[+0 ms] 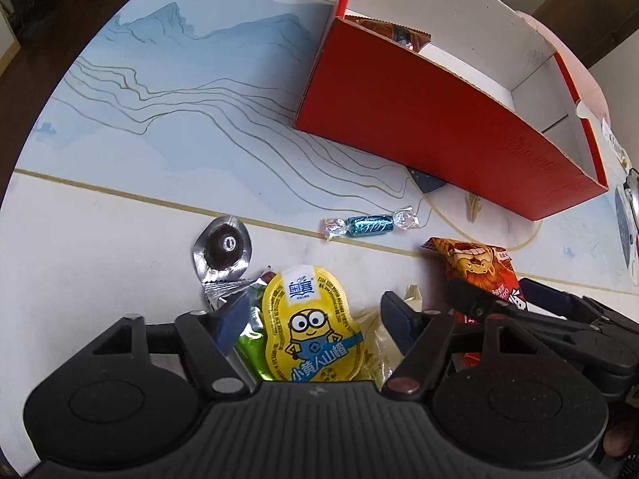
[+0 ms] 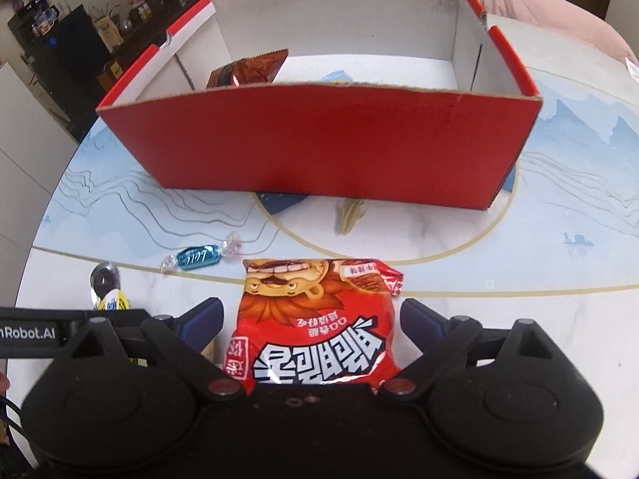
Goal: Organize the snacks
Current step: 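Grasp the red chip bag with the right gripper while the left grasps the yellow Minion cup, then carry the red chip bag and Minion cup with both grippers into the box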
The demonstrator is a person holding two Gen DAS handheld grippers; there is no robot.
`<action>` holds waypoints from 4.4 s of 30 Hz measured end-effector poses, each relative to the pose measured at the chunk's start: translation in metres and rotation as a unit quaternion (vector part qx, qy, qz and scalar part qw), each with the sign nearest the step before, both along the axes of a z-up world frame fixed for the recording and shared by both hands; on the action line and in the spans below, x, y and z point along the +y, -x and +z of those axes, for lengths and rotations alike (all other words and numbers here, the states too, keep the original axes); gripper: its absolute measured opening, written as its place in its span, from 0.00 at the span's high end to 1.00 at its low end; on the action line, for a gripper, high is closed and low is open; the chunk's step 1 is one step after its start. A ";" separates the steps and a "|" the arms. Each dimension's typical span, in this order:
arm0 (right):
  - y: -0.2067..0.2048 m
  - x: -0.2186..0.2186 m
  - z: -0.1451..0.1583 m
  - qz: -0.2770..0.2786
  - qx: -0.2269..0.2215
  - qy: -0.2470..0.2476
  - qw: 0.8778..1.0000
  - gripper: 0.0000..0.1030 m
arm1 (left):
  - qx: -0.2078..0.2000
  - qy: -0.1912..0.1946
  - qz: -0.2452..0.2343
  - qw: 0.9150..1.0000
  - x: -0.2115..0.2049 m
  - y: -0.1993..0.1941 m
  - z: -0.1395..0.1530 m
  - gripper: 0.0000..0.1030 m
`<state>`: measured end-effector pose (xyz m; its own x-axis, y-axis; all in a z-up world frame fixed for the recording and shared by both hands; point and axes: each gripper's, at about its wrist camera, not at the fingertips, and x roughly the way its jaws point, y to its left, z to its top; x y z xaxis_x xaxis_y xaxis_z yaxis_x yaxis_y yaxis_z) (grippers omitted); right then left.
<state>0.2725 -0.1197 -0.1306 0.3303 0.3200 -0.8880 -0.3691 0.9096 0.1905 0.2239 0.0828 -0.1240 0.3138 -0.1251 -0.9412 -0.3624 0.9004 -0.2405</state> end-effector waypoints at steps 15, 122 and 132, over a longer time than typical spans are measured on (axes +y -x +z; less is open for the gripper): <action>-0.002 0.002 -0.003 0.018 -0.003 0.001 1.000 0.21 | 0.001 0.011 0.026 1.000 0.016 0.006 -0.001 0.56; -0.143 -0.026 0.067 0.052 -0.128 -0.015 0.990 0.29 | -0.074 -0.116 -0.099 0.986 -0.055 -0.204 0.074 0.57; -0.142 0.012 0.044 0.110 -0.128 0.021 0.985 0.29 | -0.032 -0.134 -0.102 0.985 -0.051 -0.228 0.042 0.57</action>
